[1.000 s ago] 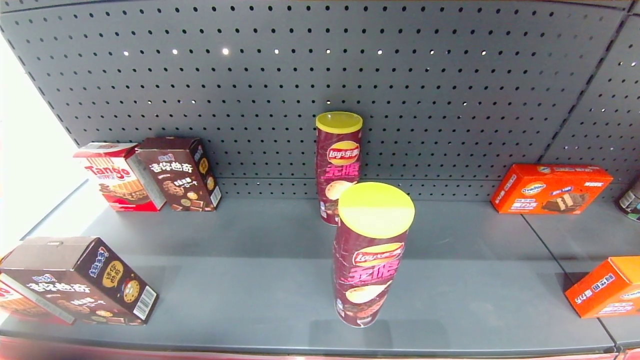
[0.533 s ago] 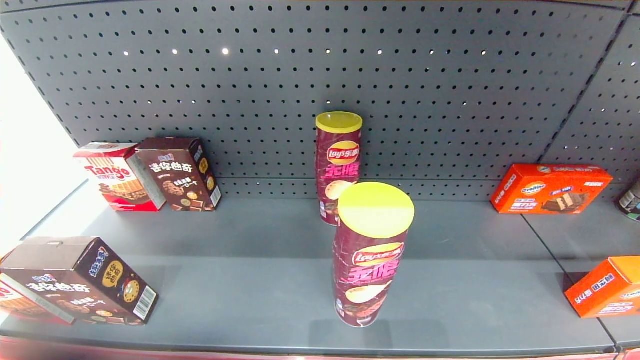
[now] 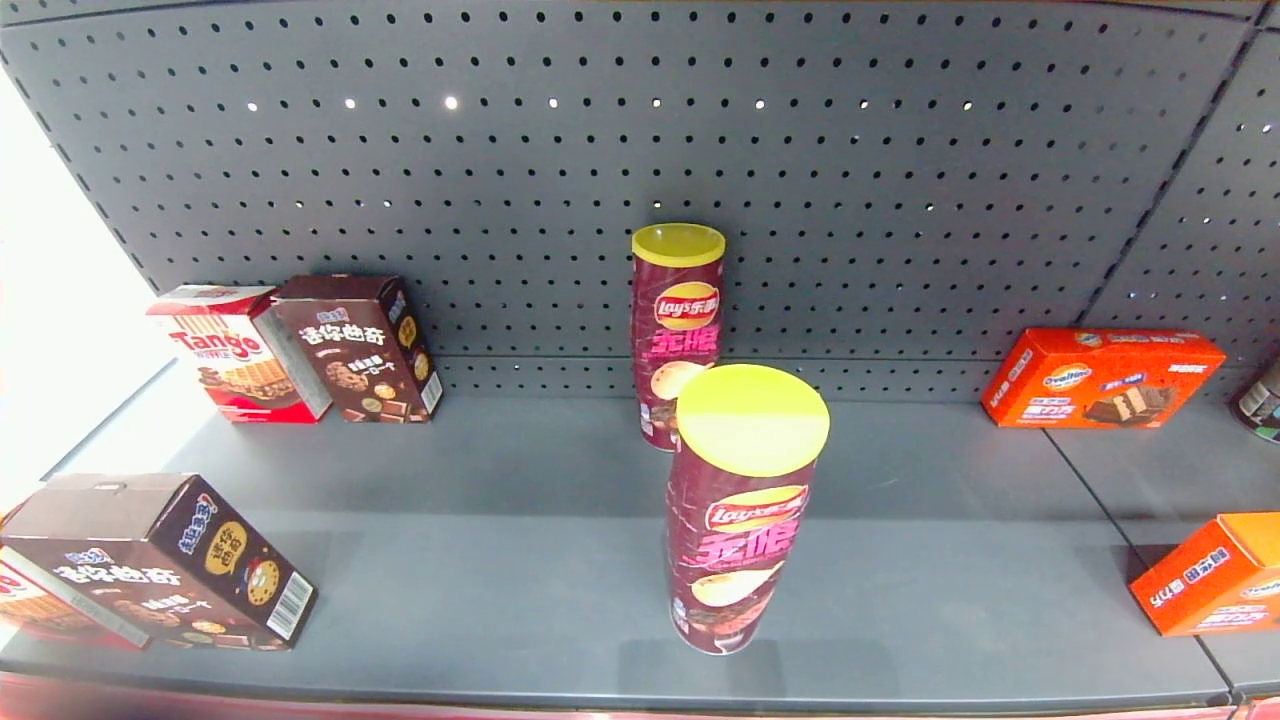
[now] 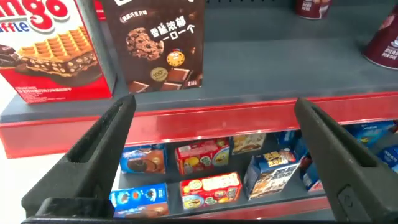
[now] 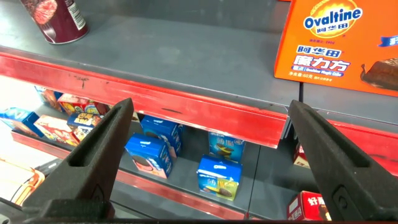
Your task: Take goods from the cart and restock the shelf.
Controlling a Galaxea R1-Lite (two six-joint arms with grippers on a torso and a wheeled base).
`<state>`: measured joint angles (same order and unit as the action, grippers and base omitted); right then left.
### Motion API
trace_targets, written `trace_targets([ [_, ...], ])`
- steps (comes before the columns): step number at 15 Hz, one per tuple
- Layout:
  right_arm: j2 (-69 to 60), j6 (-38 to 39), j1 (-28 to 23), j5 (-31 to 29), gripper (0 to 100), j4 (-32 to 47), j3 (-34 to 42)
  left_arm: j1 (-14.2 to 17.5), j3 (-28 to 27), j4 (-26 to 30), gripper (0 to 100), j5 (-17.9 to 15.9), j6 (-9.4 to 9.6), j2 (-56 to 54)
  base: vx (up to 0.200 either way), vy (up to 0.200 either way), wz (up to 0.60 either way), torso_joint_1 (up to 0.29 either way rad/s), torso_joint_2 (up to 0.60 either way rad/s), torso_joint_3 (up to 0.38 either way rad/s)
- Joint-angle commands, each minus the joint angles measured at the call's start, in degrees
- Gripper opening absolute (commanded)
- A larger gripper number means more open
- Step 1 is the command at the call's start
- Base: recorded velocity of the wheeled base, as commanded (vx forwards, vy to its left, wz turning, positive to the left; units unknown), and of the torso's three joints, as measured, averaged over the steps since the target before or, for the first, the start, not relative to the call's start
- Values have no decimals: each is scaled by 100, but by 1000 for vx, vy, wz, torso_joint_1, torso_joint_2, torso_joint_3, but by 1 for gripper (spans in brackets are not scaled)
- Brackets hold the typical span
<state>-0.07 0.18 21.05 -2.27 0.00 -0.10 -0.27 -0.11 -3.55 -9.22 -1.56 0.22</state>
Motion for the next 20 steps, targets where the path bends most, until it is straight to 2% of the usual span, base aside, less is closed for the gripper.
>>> trace_targets([
  [1, 7, -1, 4, 7, 100, 0, 1, 9, 11, -6, 100, 245, -2, 13, 0, 0, 0, 0, 0, 0],
  [2, 7, -1, 4, -2, 100, 0, 1, 18, 11, 153, 100, 1159, 130, 4, 0, 0, 0, 0, 0, 0],
  [3, 7, -1, 4, -2, 100, 0, 1, 18, -15, 425, 100, 1669, 156, 4, 0, 0, 0, 0, 0, 0],
  [4, 7, -1, 4, 7, 100, 0, 1, 18, 2, 355, 100, 1379, 182, -4, 0, 0, 0, 0, 0, 0],
  [5, 7, -1, -5, -2, 100, 0, 1, 9, 2, 355, 100, 1291, 314, 4, 0, 0, 0, 0, 0, 0],
  [7, 7, -1, -5, -2, 100, 0, 1, 0, 2, 346, 100, 1009, 349, 13, 0, 0, 0, 0, 0, 0],
  [9, 7, -1, -5, -2, 100, 0, 1, 0, 2, 337, 100, 1001, 165, 13, 0, 0, 0, 0, 0, 0],
  [14, 7, -9, 118, 33, 100, 18, -17, 0, 2, 337, 100, 1001, 200, 13, 0, 0, 0, 0, 0, 0],
  [15, 227, 52, 39, 16, 100, -9, -386, 0, 2, 337, 100, 992, 200, 13, 0, 0, 0, 0, 0, 0],
  [16, 807, 219, -49, 7, 100, -18, -1098, 0, 2, 337, 100, 1001, 191, 13, 0, 0, 0, 0, 0, 0],
  [17, 2662, 931, -84, 25, 100, 18, -2794, 0, -7, 364, 100, 966, 200, 13, 0, 0, 0, 0, 0, 0],
  [18, 3356, 922, -66, 104, 100, 0, -3523, 0, -7, 364, 100, 966, 209, 13, 0, 0, 0, 0, 0, 0],
  [19, 3655, 808, 4, 253, 100, 35, -3761, 0, -7, 364, 100, 966, 200, 13, 0, 0, 0, 0, 0, 0],
  [20, 4226, 368, 233, 596, 100, -9, -3910, 0, -7, 364, 100, 966, 200, 13, 0, 0, 0, 0, 0, 0],
])
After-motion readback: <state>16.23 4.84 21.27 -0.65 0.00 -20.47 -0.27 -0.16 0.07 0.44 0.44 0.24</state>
